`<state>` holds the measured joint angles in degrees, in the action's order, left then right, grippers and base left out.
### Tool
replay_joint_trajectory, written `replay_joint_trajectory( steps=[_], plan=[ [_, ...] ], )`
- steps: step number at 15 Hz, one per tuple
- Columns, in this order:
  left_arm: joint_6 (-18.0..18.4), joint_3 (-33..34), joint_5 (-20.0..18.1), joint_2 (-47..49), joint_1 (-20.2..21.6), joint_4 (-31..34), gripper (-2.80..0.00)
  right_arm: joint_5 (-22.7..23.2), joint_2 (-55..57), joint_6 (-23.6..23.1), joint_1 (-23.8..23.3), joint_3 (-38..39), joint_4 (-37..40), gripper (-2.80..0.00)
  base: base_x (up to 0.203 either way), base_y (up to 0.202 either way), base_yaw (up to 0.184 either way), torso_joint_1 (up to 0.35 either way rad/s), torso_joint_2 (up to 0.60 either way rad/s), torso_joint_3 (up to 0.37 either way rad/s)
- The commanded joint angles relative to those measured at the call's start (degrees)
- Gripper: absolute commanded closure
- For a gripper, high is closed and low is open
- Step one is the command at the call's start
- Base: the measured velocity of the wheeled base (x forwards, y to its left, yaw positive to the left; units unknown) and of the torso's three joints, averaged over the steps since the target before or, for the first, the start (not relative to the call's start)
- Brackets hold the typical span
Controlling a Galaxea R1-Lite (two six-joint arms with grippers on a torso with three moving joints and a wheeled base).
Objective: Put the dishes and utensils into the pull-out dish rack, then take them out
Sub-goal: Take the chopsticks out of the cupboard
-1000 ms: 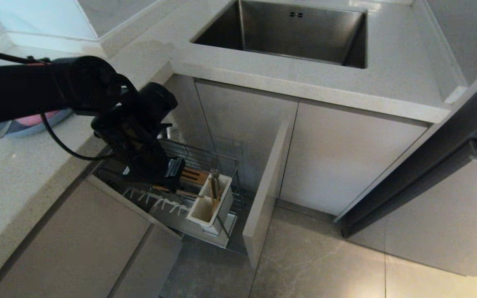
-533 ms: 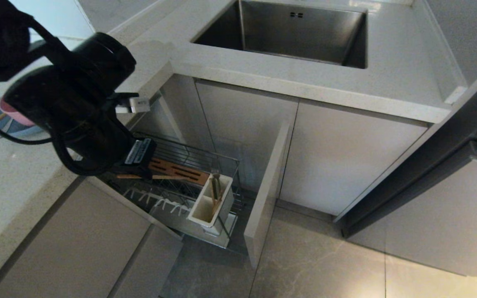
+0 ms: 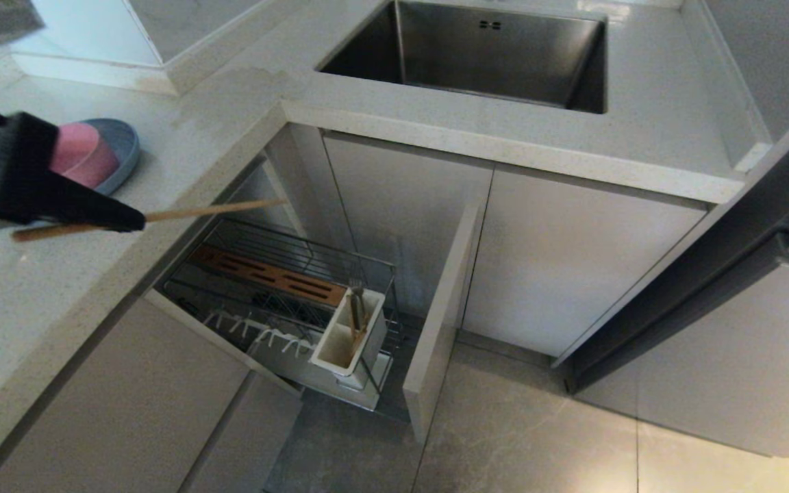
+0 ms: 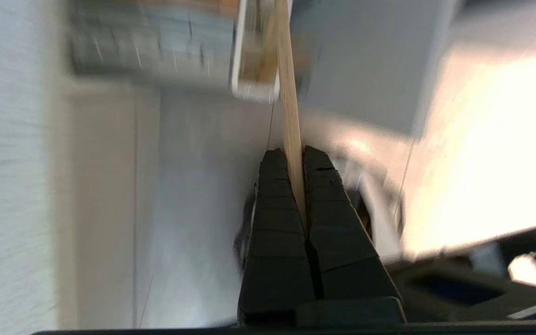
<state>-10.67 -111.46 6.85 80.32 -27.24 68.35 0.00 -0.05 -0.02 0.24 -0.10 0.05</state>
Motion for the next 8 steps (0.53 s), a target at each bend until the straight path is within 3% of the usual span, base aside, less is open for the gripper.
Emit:
replay_joint_trajectory(
  steps=[1, 4, 8],
  plan=[
    [-0.05, -0.06, 0.07, -7.23, 1.35, -1.92, 0.0, 0.0, 0.05, 0.02, 0.02, 0.01, -0.05, 0.0, 0.0, 0.0, 0.0, 0.0, 0.0, 0.0],
    [1.18, -0.07, 0.18, -11.92, 10.33, -9.42, 0.0, 0.0, 0.05, 0.02, 0.02, 0.01, -0.05, 0.0, 0.0, 0.0, 0.0, 0.0, 0.0, 0.0],
    [1.68, -0.07, 0.11, -14.0, 30.04, -16.61, 0.0, 0.0, 0.05, 0.02, 0.02, 0.01, -0.04, 0.0, 0.0, 0.0, 0.0, 0.0, 0.0, 0.0]
  ],
)
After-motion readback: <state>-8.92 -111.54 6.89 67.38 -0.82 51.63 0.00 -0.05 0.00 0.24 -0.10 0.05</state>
